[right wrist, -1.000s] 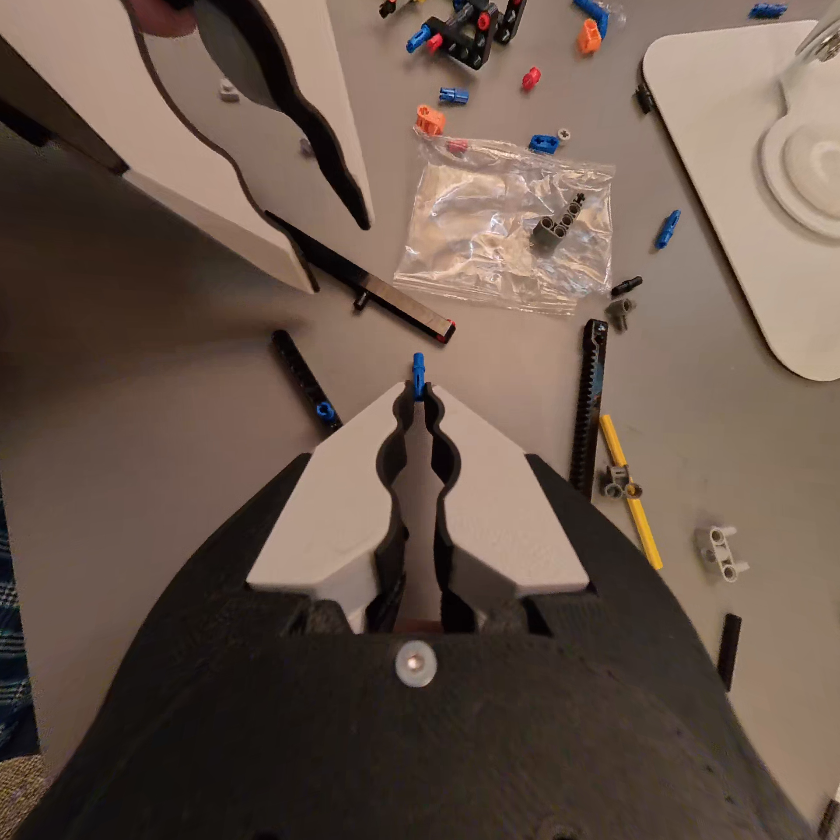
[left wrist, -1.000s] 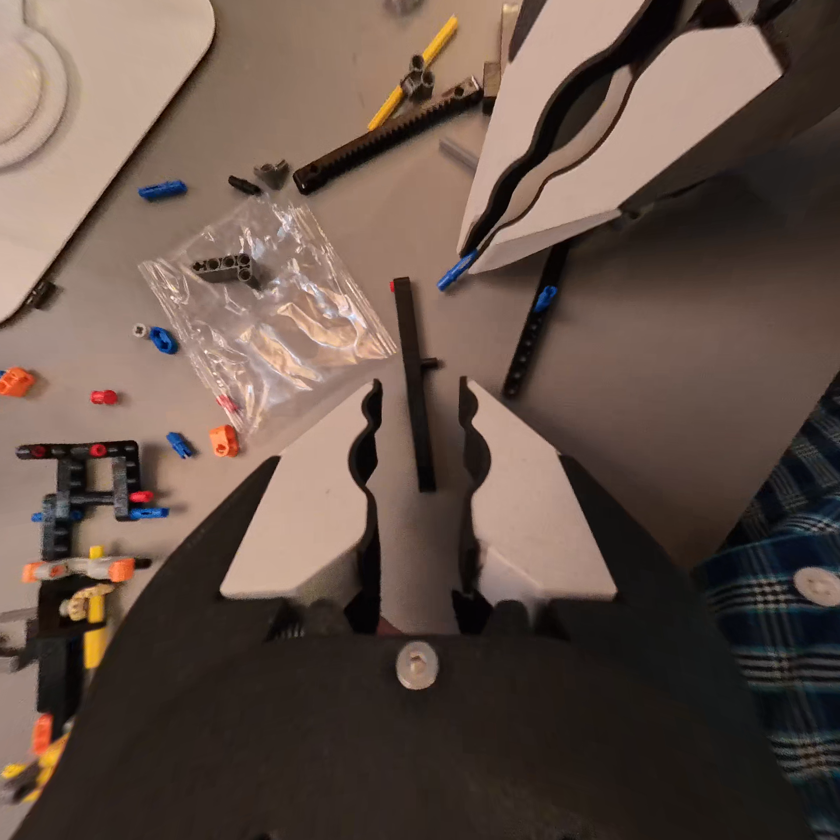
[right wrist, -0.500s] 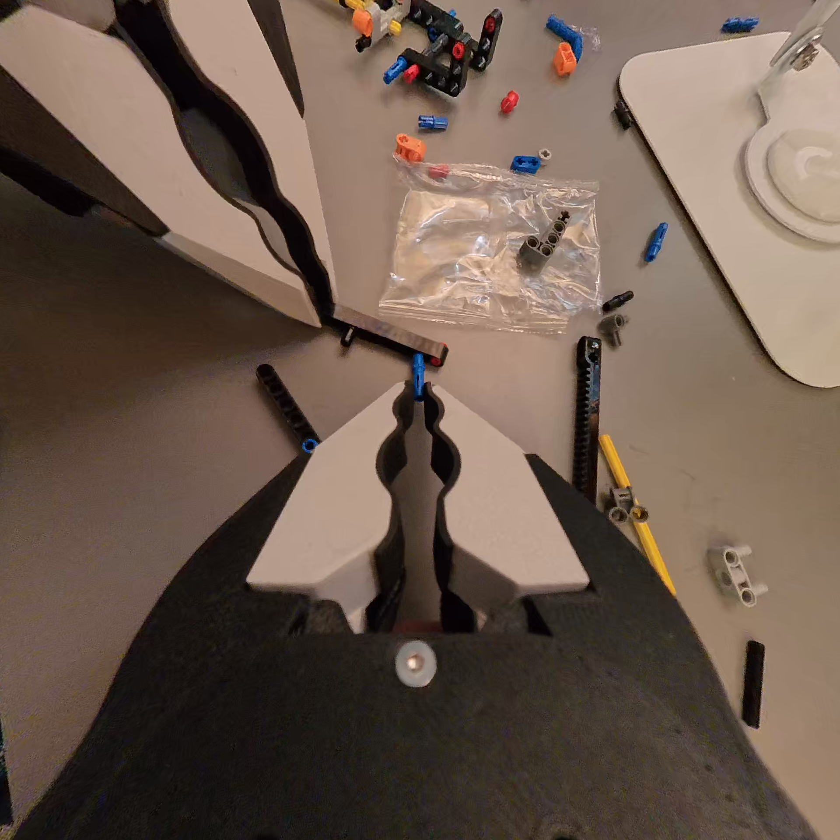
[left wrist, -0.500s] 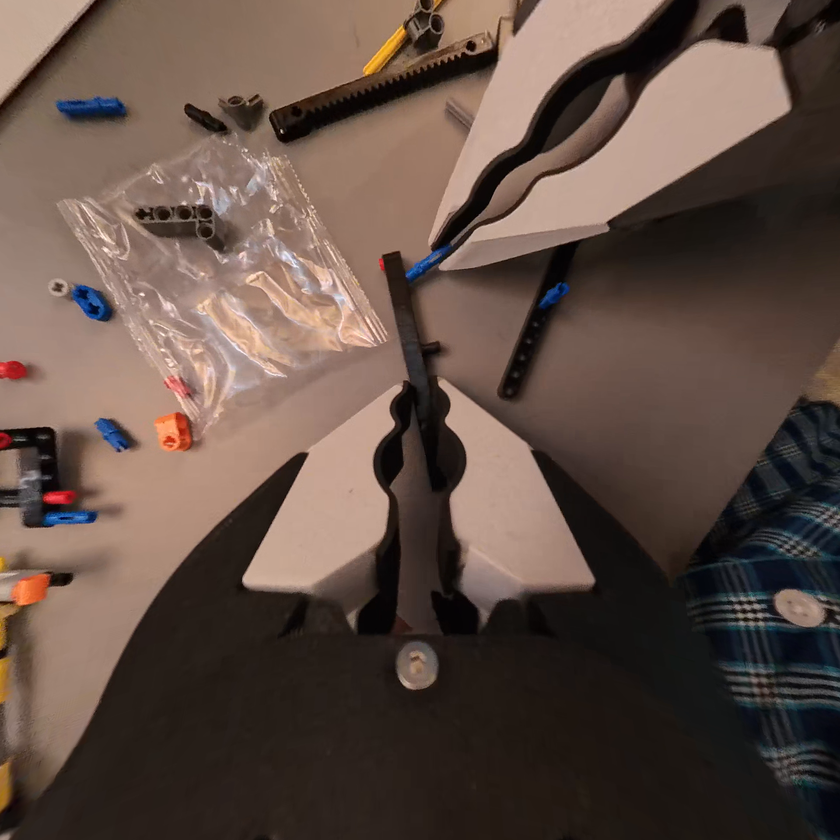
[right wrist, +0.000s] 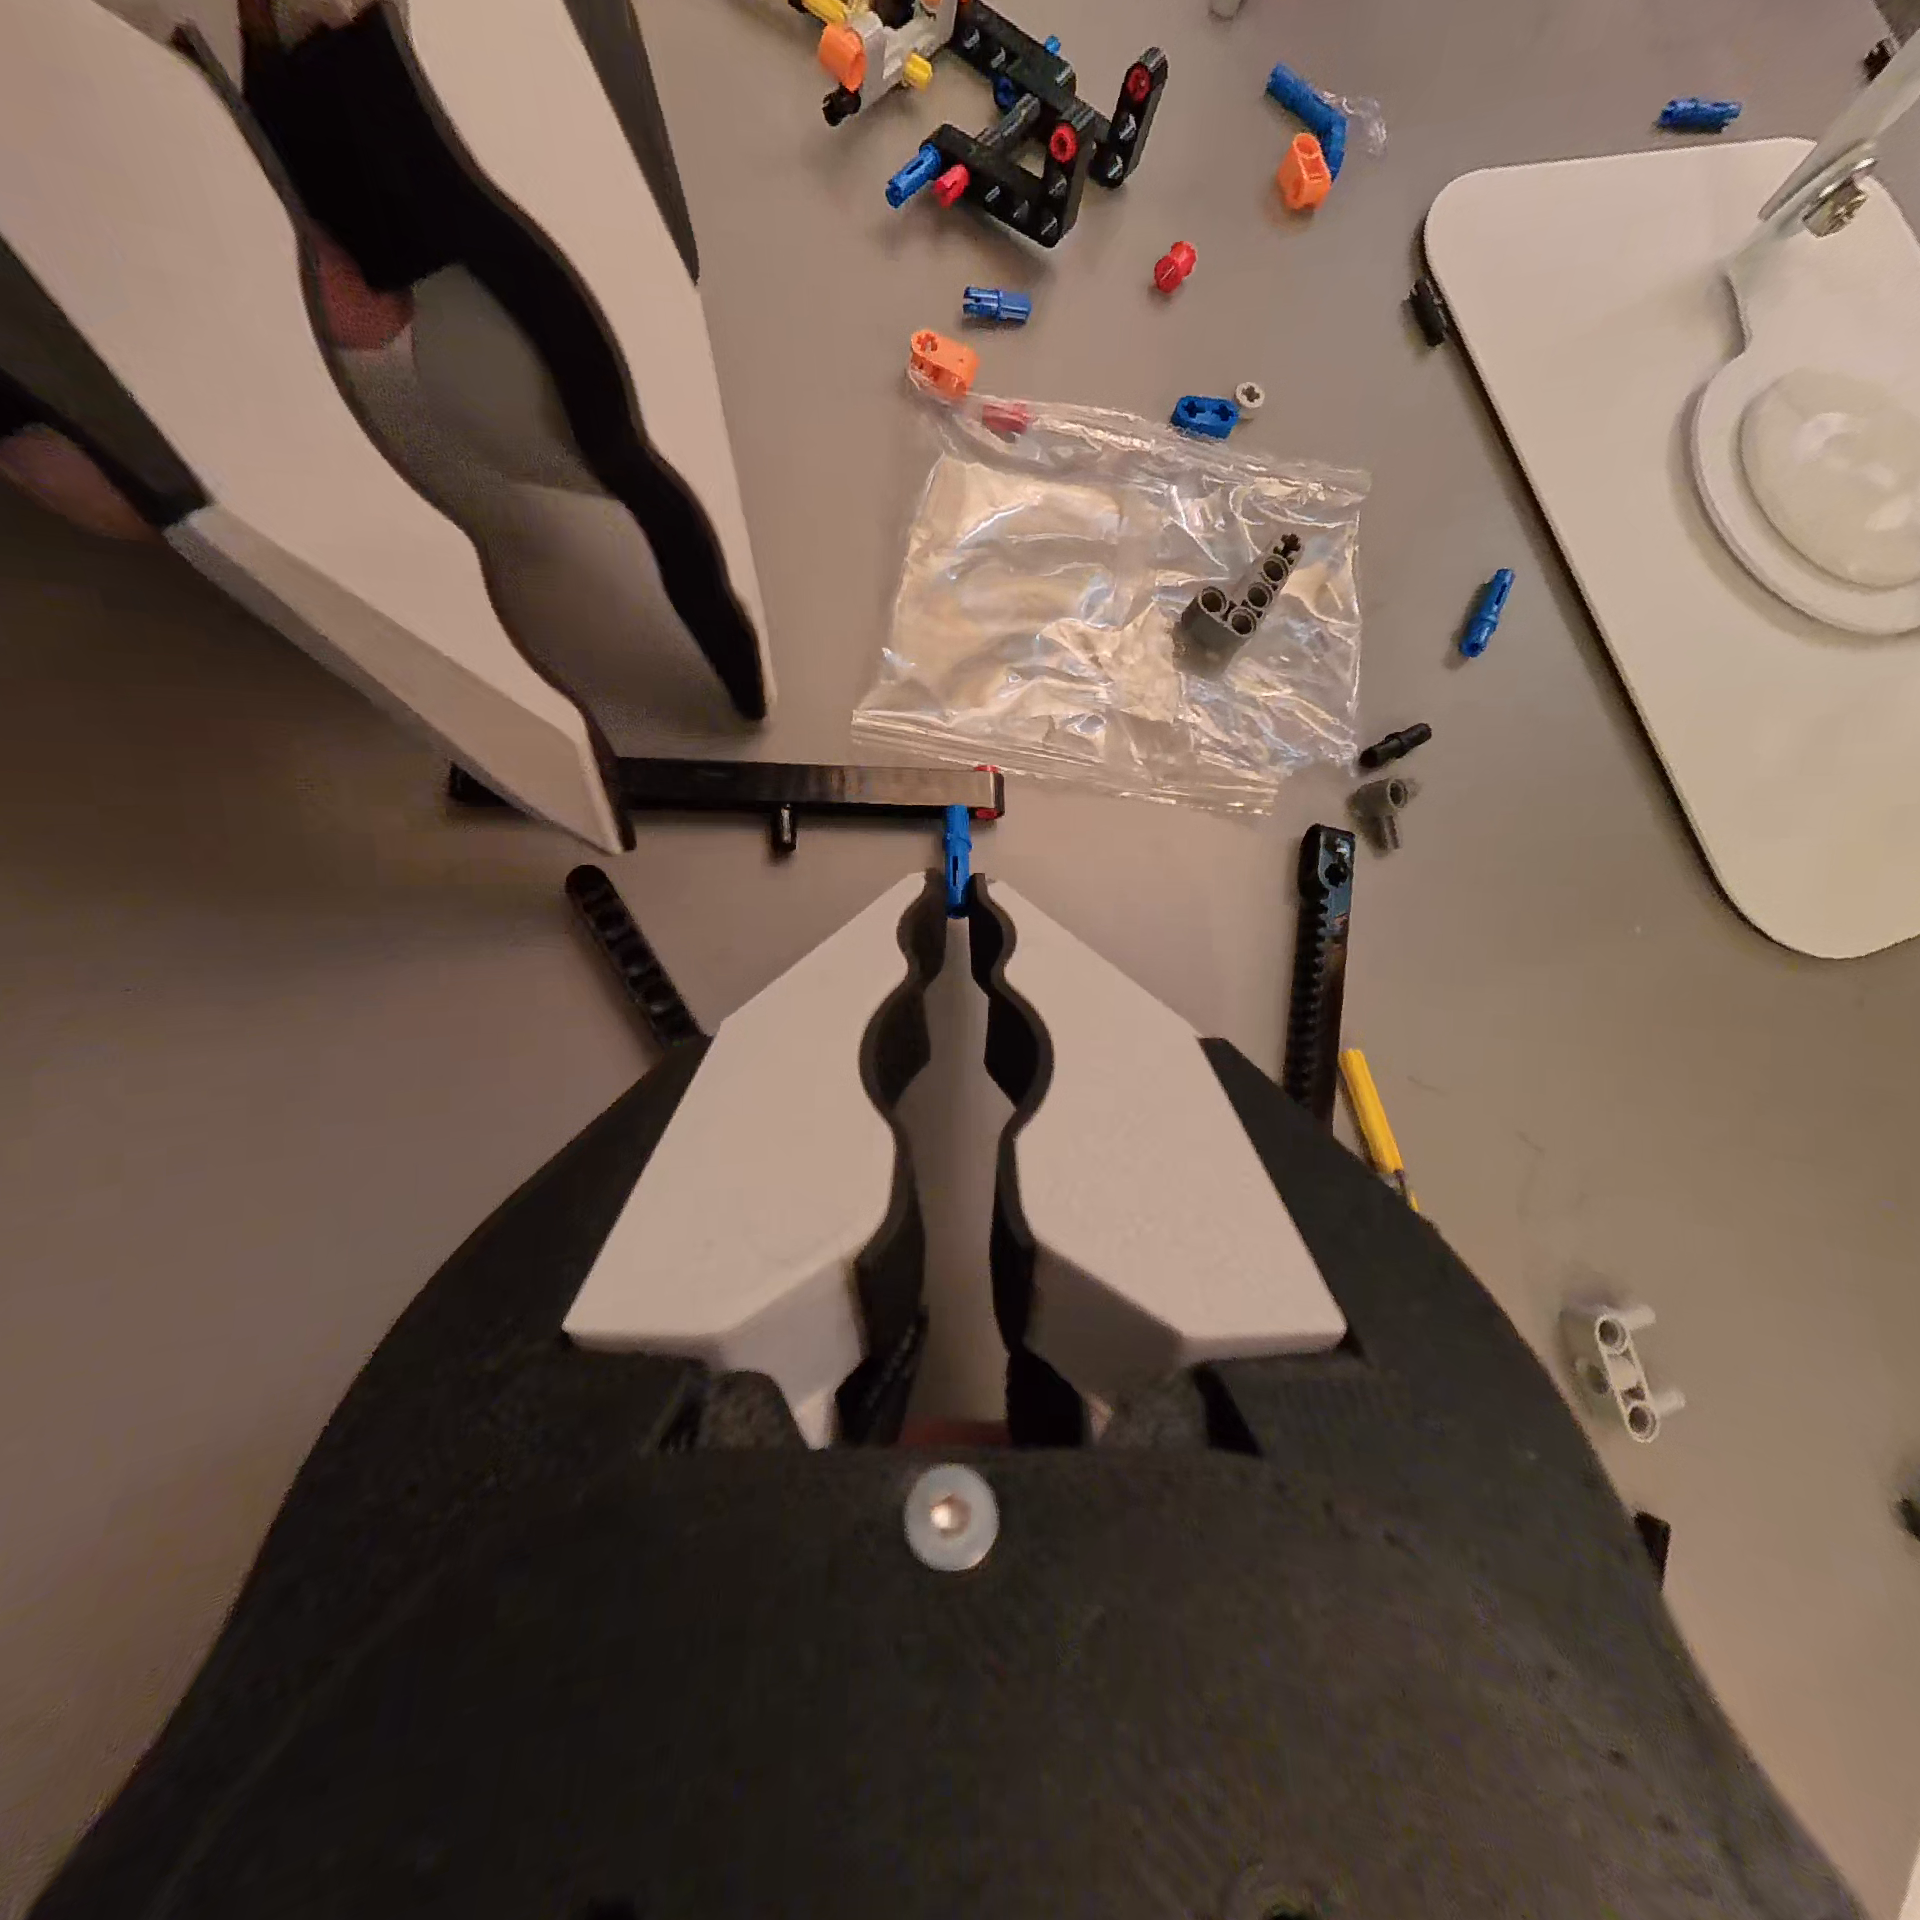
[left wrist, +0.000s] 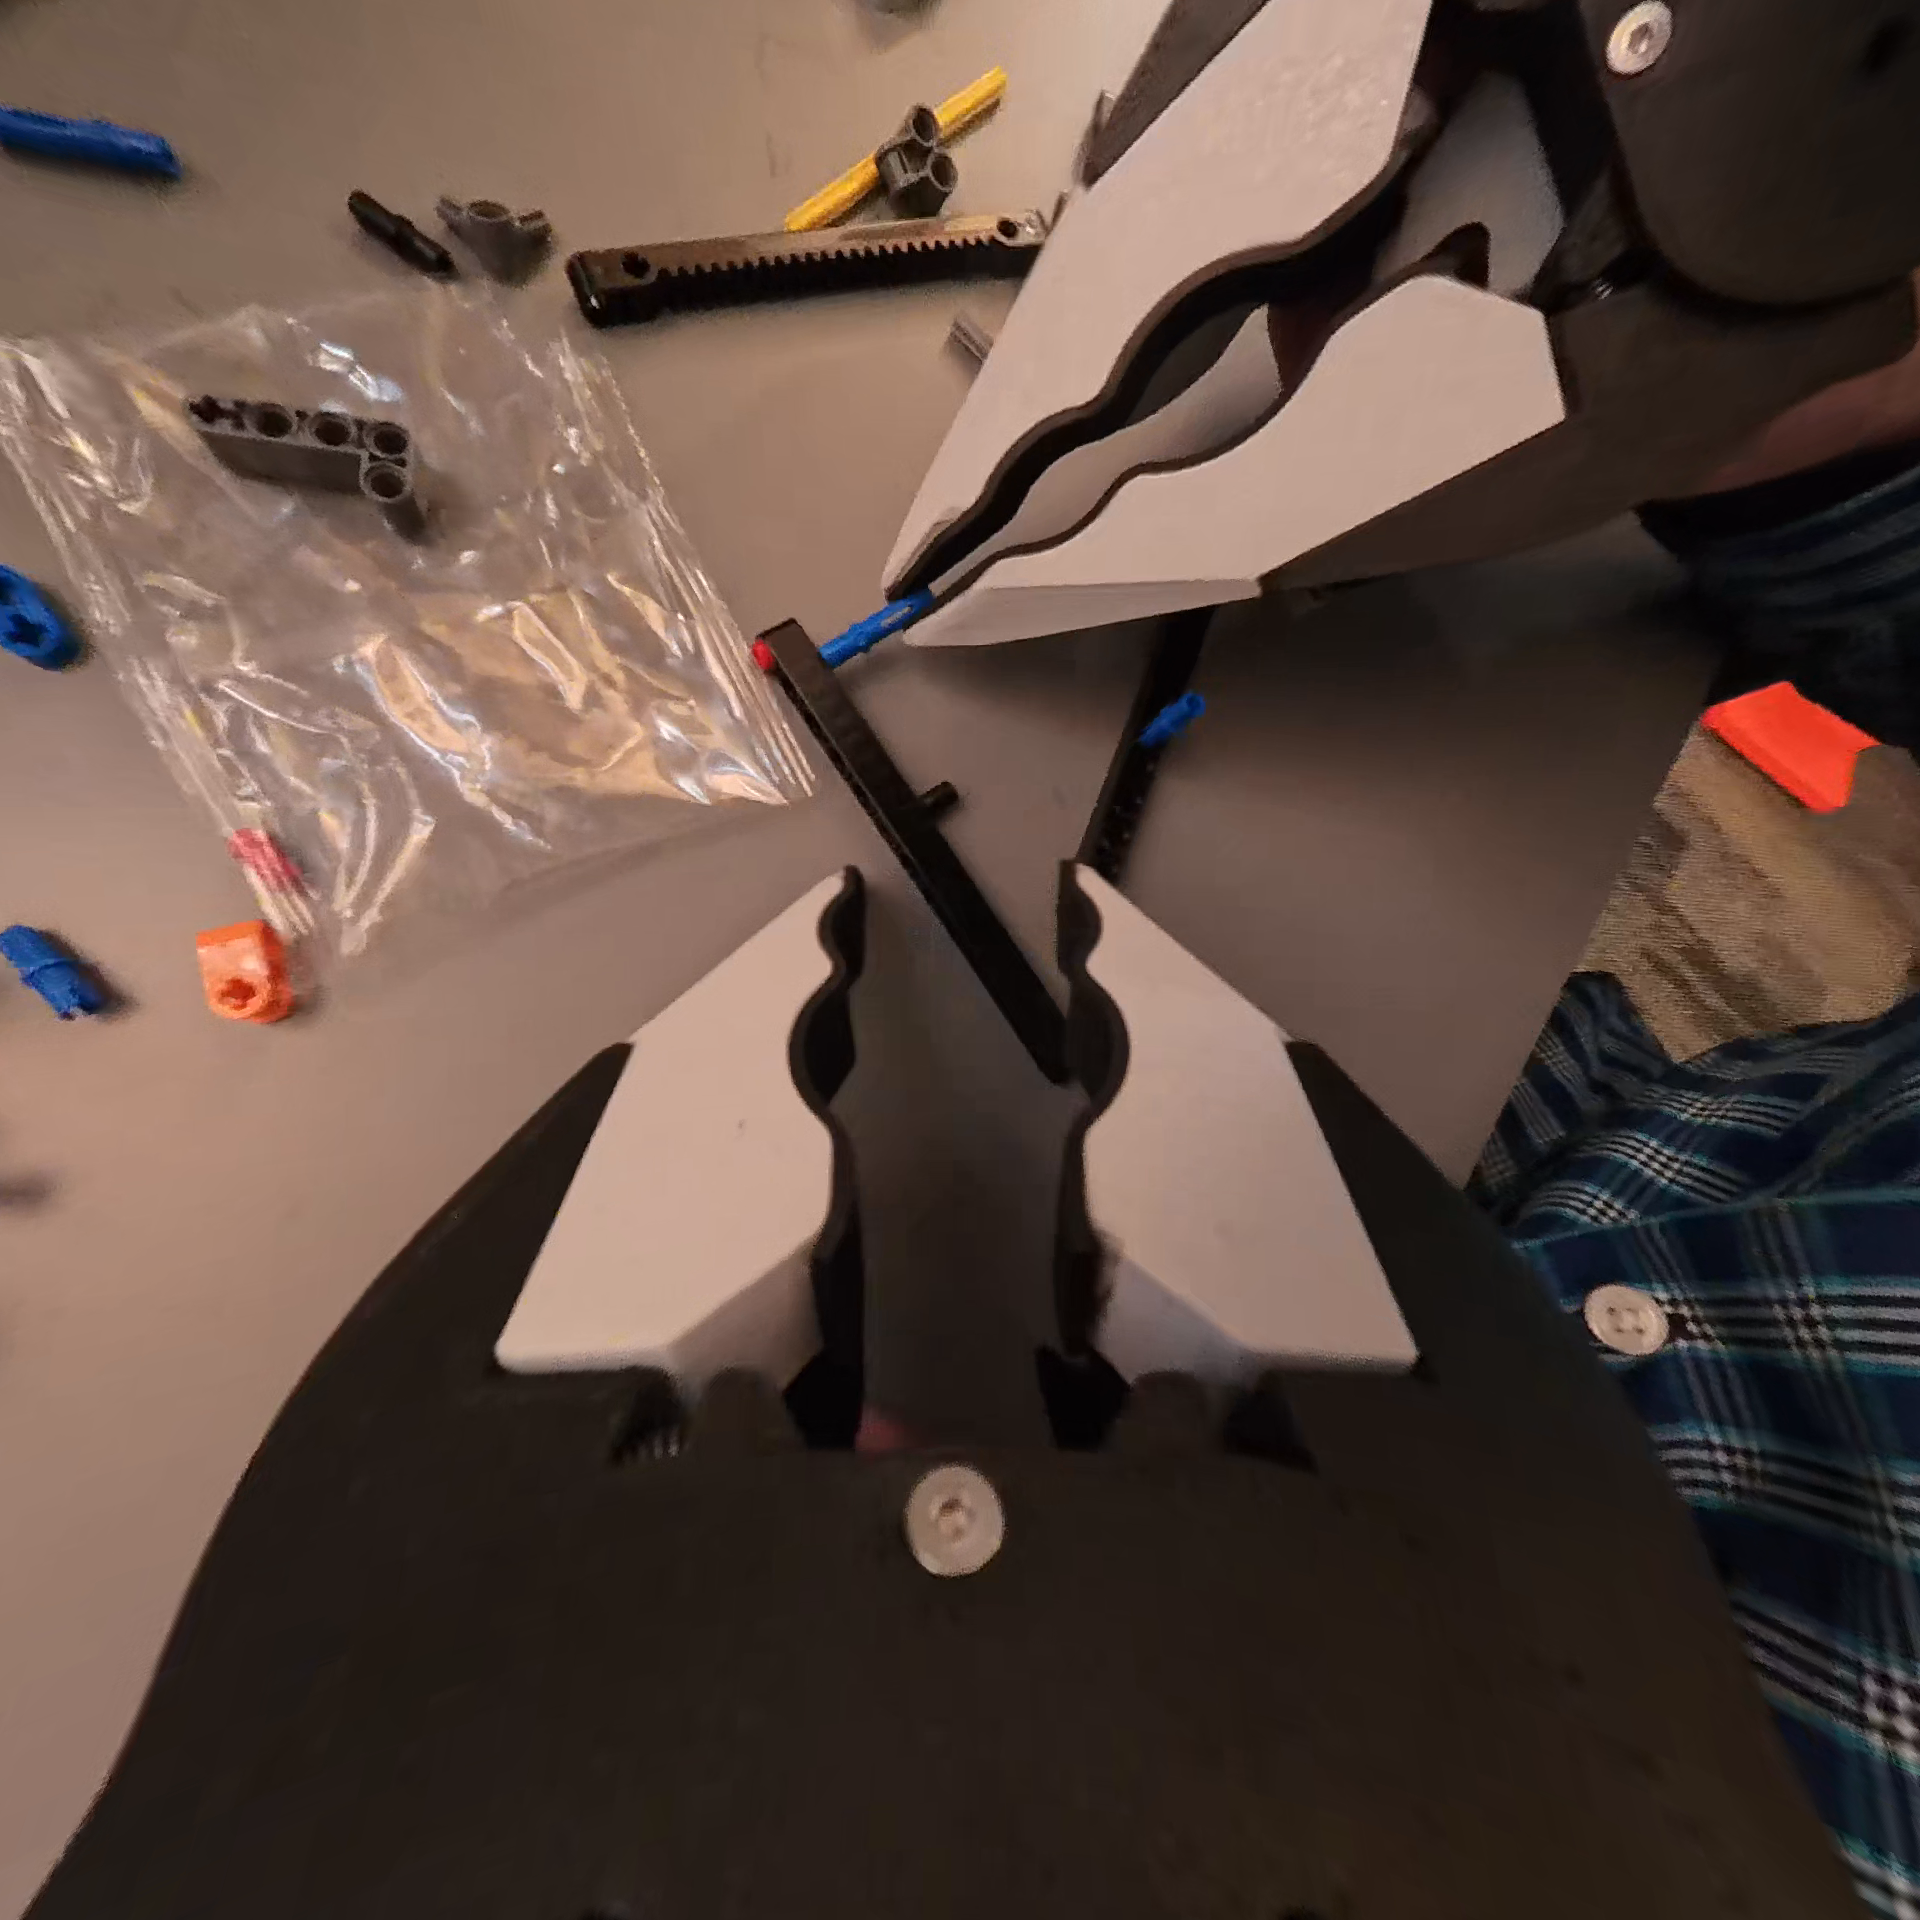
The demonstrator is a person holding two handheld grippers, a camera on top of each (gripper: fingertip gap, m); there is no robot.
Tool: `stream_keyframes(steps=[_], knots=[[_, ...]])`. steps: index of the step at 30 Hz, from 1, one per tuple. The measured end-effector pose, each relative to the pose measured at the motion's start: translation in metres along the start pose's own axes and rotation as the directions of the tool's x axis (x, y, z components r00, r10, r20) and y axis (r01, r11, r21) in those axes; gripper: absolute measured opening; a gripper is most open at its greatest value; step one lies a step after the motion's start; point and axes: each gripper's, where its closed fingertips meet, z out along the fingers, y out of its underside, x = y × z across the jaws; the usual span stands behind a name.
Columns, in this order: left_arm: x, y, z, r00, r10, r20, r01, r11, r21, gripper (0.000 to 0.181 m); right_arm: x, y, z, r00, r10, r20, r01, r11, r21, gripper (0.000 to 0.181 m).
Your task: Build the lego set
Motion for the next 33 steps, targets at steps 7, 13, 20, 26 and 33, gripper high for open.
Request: stream_keyframes(steps=[7,13,20,26,33], knots=[[-0.018,-0.02,-0.002,0.985,0.107,0.133,-0.11,0.994,0.016,0.026,0.0,0.004,0.001,1.0,-0.003,0.02,0.003,1.0,0.003,0.002],[-0.023,-0.021,0.019,0.965,0.176,0.195,-0.165,0.984,-0.075,0.025,0.001,0.004,0.001,1.0,-0.001,0.022,0.001,1.0,0.02,0.002],[-0.028,-0.022,0.02,0.943,0.204,0.264,-0.186,0.978,-0.09,0.007,0.001,0.003,0.001,1.0,0.004,0.022,-0.005,0.999,0.042,0.002],[-0.028,-0.023,0.017,0.981,0.032,0.192,-0.035,0.999,0.012,0.006,0.0,-0.002,0.0,1.0,0.02,0.008,-0.02,0.998,0.065,0.002],[-0.029,-0.026,0.012,0.985,-0.074,0.153,0.059,0.993,0.101,0.006,0.002,-0.008,0.0,0.998,-0.019,-0.066,0.021,0.999,0.035,0.002]])
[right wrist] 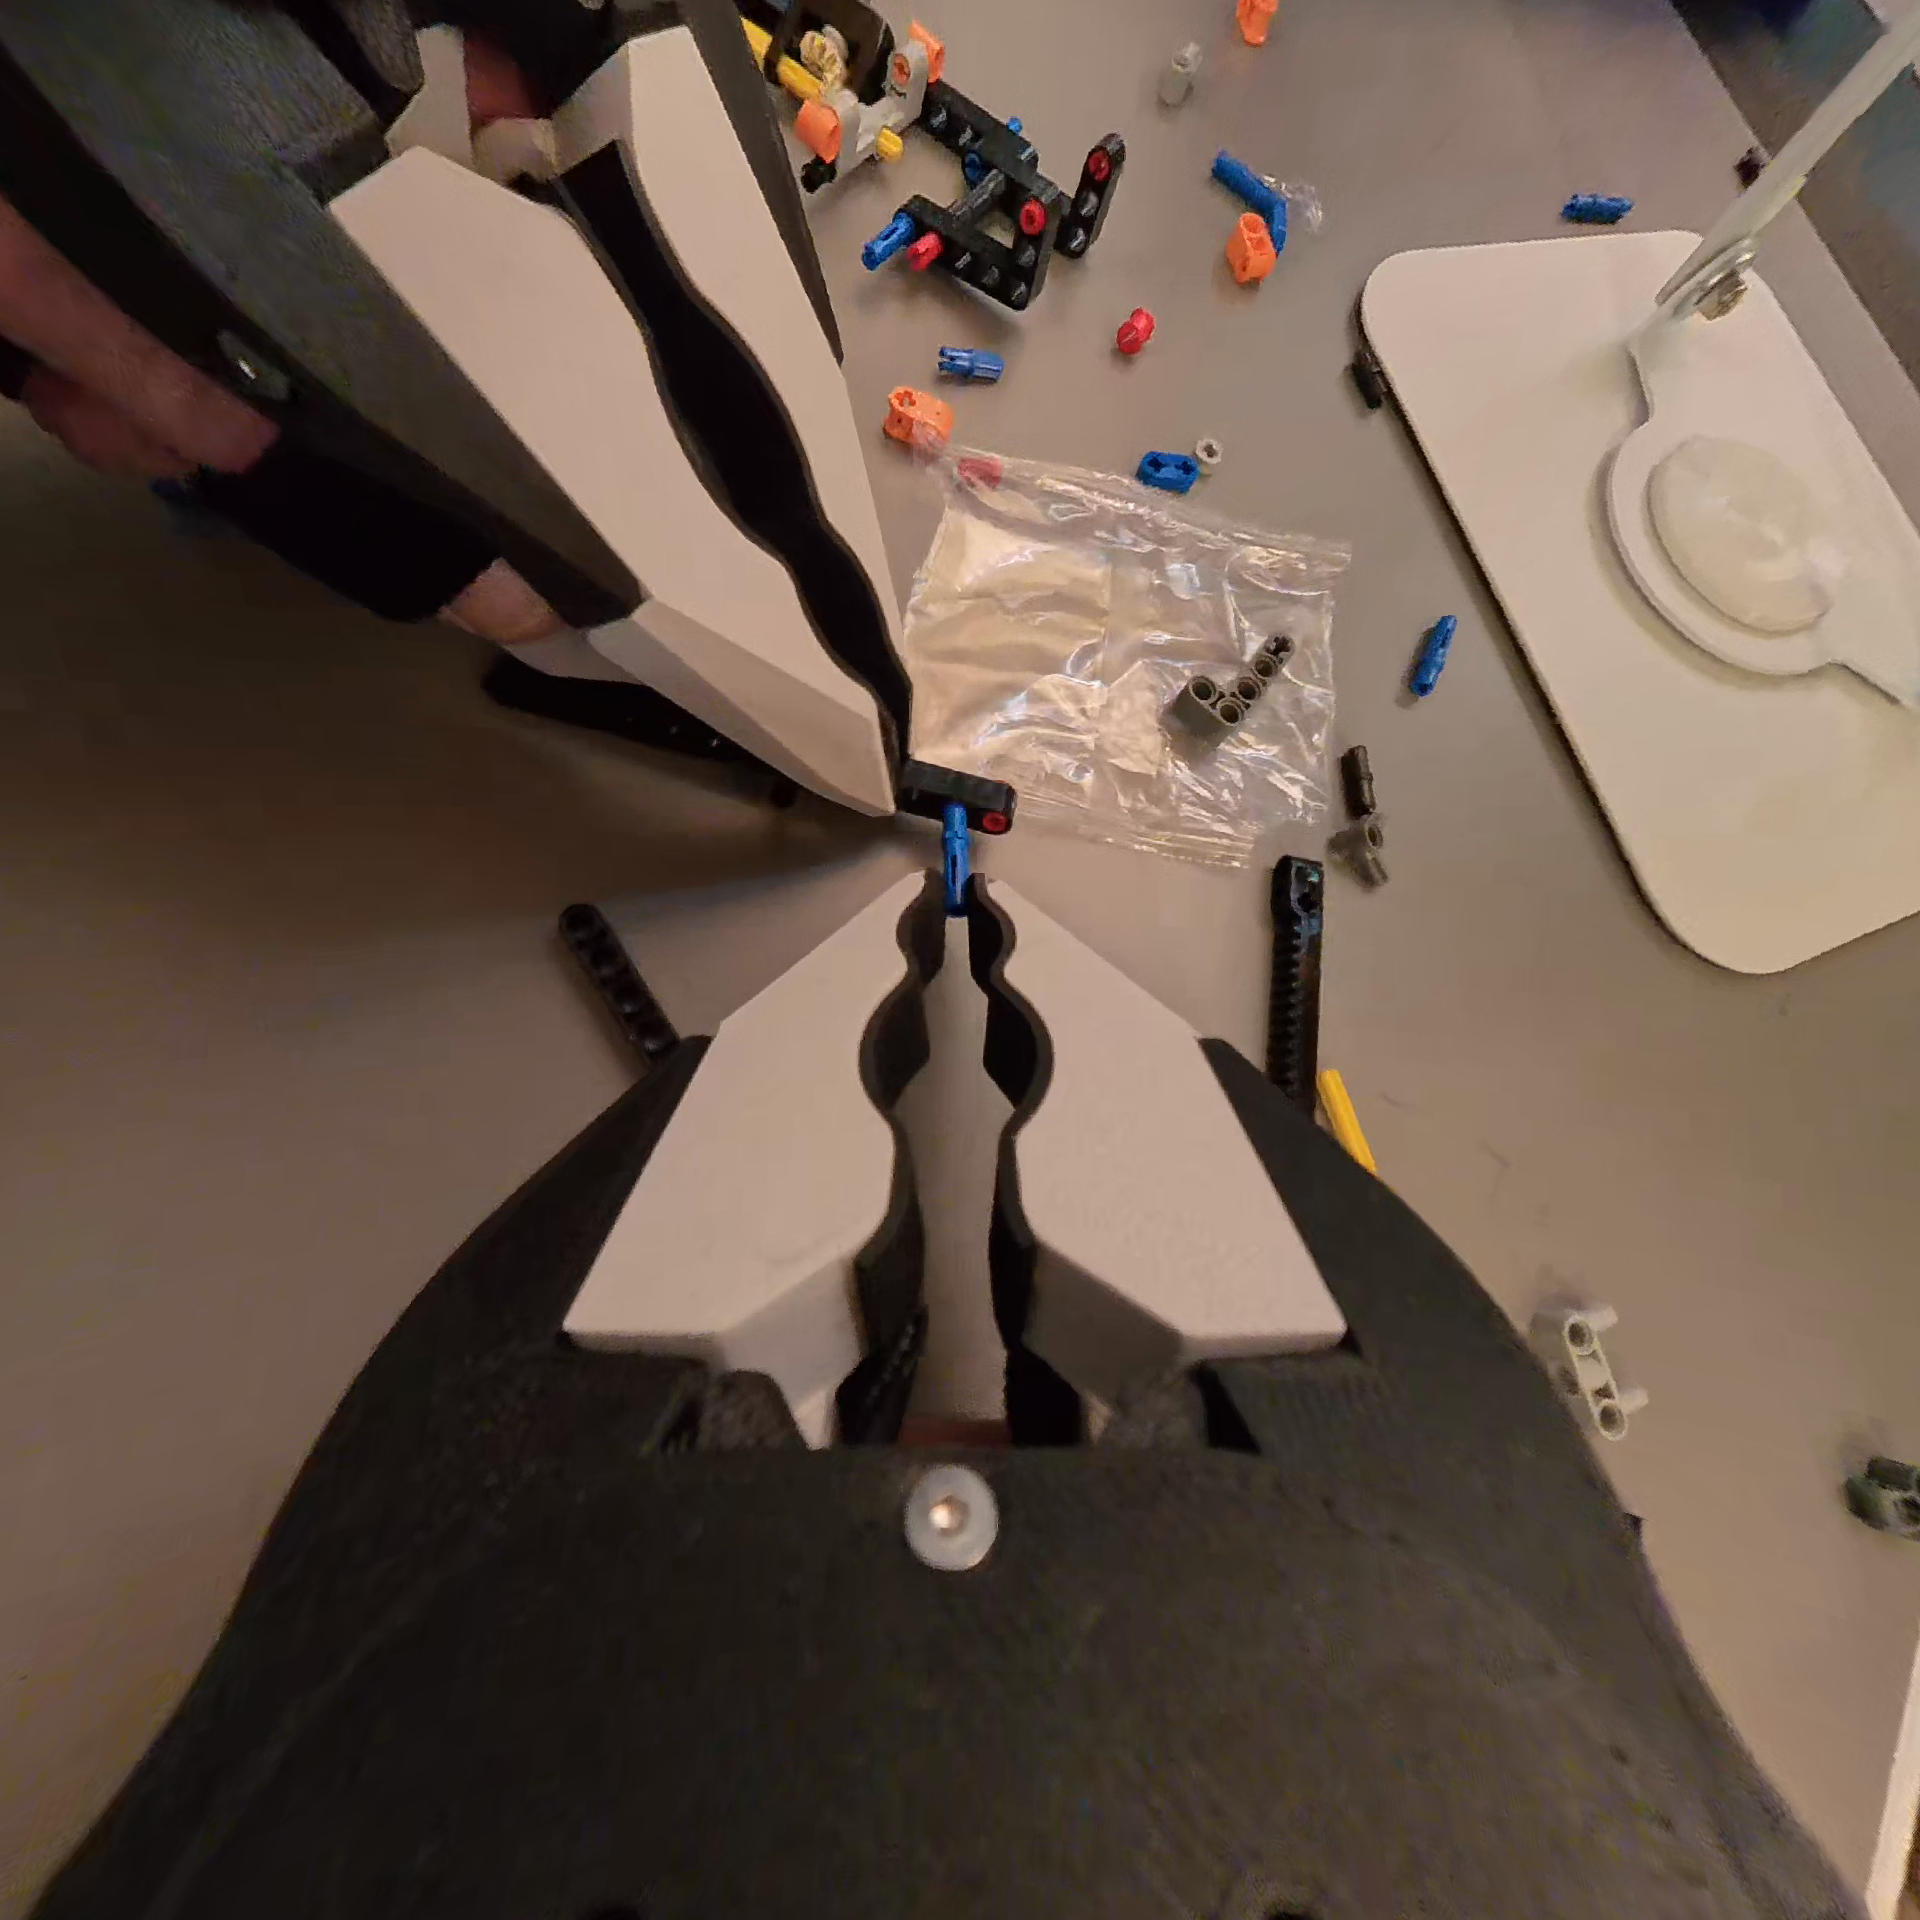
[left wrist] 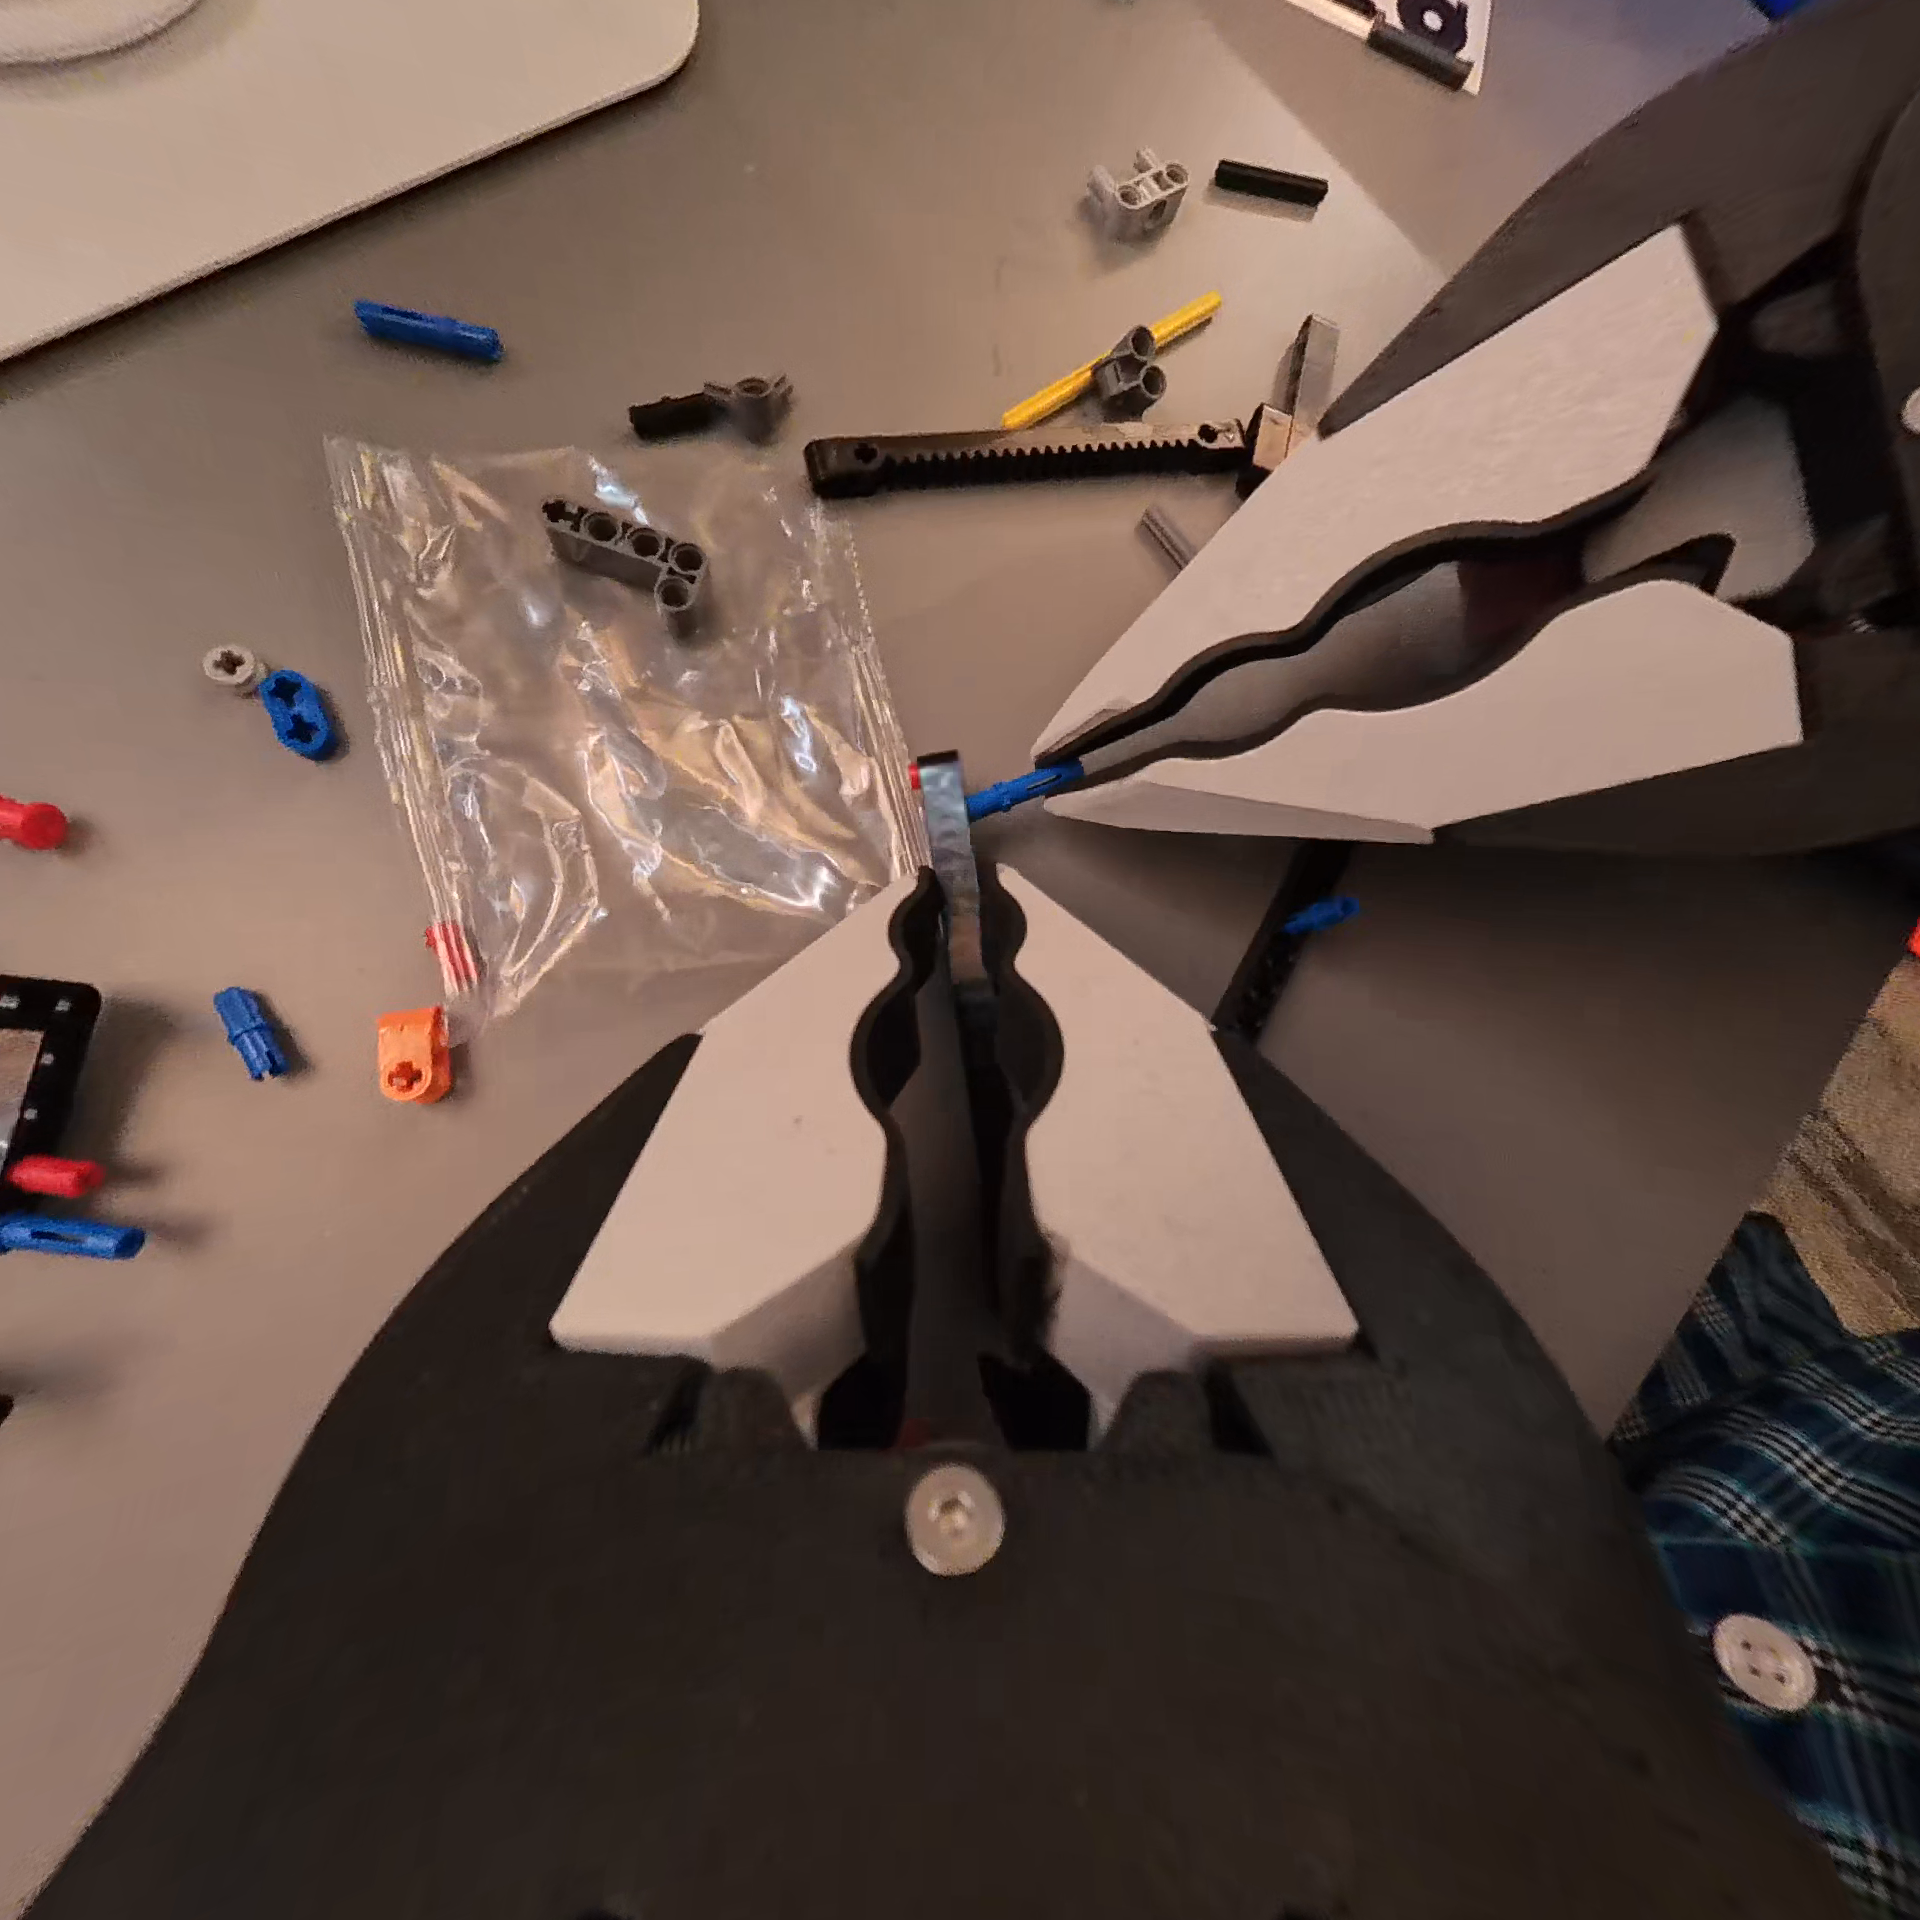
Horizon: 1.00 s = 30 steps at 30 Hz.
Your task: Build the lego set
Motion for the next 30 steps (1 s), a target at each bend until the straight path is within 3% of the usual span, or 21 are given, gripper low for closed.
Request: stream_keyframes(steps=[12,26,30], knots=[[-0.0009,-0.0005,0.0002,0.998,0.048,0.047,-0.05,0.998,0.035,0.006,0.0003,0.0001,0.0036,0.989,-0.097,-0.11,0.094,0.995,-0.039,0.002],[-0.0023,0.0037,0.0047,0.917,0.342,0.205,-0.337,0.94,-0.059,0.007,-0.002,0.0036,0.0053,0.987,-0.139,-0.078,0.133,0.988,-0.083,0.001],[-0.0021,0.0035,0.0051,0.913,0.353,0.202,-0.35,0.935,-0.054,0.007,-0.0013,0.0035,0.0058,0.99,-0.119,-0.07,0.114,0.991,-0.065,0.001]])
